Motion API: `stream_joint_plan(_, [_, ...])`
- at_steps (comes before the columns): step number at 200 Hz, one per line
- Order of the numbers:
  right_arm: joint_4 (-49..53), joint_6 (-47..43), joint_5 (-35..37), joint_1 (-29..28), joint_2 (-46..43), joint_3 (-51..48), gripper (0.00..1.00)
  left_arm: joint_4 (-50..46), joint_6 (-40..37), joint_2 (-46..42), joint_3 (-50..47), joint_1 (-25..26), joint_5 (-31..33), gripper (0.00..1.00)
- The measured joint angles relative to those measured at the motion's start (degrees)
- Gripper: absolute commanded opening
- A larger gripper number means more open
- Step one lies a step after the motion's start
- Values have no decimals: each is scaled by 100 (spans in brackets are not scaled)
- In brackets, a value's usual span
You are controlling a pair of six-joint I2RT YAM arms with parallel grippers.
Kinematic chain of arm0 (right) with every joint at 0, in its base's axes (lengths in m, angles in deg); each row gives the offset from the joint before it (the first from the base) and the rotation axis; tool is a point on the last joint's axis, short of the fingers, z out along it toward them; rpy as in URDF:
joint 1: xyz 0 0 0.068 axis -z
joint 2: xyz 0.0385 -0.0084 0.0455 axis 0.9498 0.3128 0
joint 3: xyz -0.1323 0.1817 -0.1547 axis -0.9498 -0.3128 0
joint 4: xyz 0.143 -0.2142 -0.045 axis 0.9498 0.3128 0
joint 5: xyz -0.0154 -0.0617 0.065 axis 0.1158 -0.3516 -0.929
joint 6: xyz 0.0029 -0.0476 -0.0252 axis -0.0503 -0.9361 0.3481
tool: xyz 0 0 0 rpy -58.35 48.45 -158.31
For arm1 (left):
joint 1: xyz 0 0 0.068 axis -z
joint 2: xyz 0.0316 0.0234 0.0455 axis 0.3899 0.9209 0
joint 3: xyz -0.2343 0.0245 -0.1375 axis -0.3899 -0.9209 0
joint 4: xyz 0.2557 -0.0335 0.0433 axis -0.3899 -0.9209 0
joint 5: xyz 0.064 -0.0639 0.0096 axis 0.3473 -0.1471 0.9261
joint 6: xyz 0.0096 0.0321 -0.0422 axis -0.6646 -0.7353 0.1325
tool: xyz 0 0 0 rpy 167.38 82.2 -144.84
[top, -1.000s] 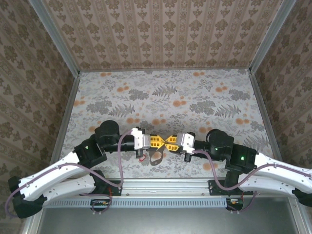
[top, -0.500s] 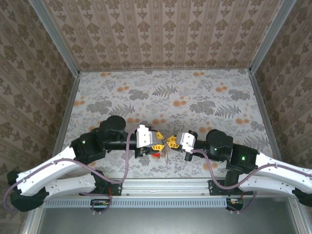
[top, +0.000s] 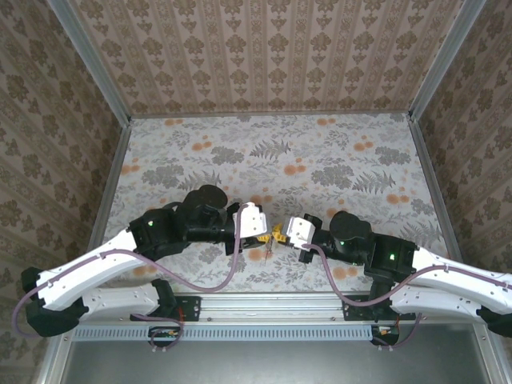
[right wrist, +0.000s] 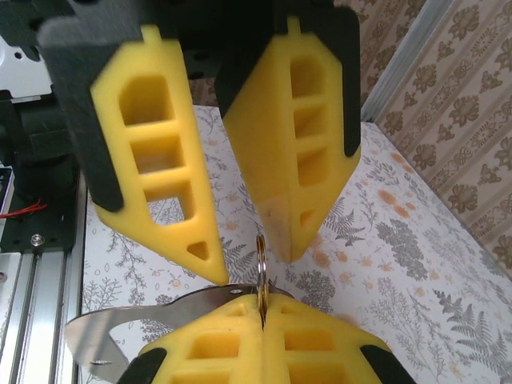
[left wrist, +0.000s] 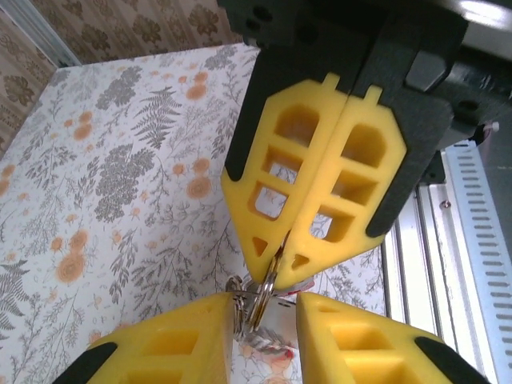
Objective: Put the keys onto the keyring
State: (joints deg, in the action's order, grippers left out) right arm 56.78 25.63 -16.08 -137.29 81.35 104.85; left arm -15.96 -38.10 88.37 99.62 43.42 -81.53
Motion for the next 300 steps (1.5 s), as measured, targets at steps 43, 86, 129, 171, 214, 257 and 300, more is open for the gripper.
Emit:
stream_joint_plan(43, [20,-15,-87,2,26,2,5,-39,-166,9,0,0,59,0])
stream_joint_plan(86, [44,-15,-247,2,13,2,9,48,-168,-87,-107,2,-48,0])
stream_joint_plan(129, [-9,26,-577,0,-66,2,15,772,-55,-560,-713,-68,-566,0])
stream_joint_plan(171, [-393,144,-800,0,-164,-72,19,1576,72,-1010,-1163,-225,-1069,0])
stream_joint_plan(214, [-761,188,-968,0,-234,-131,21,2127,247,-1084,-1298,-531,-1714,0])
stream_joint_plan(257, [-866,269,-1043,2,-435,-282,17,2804,529,-1058,-1606,-597,-2138,0])
stream_joint_plan(300, [-918,293,-1060,2,-573,-308,11,3311,807,-1040,-1757,-647,-2426,0])
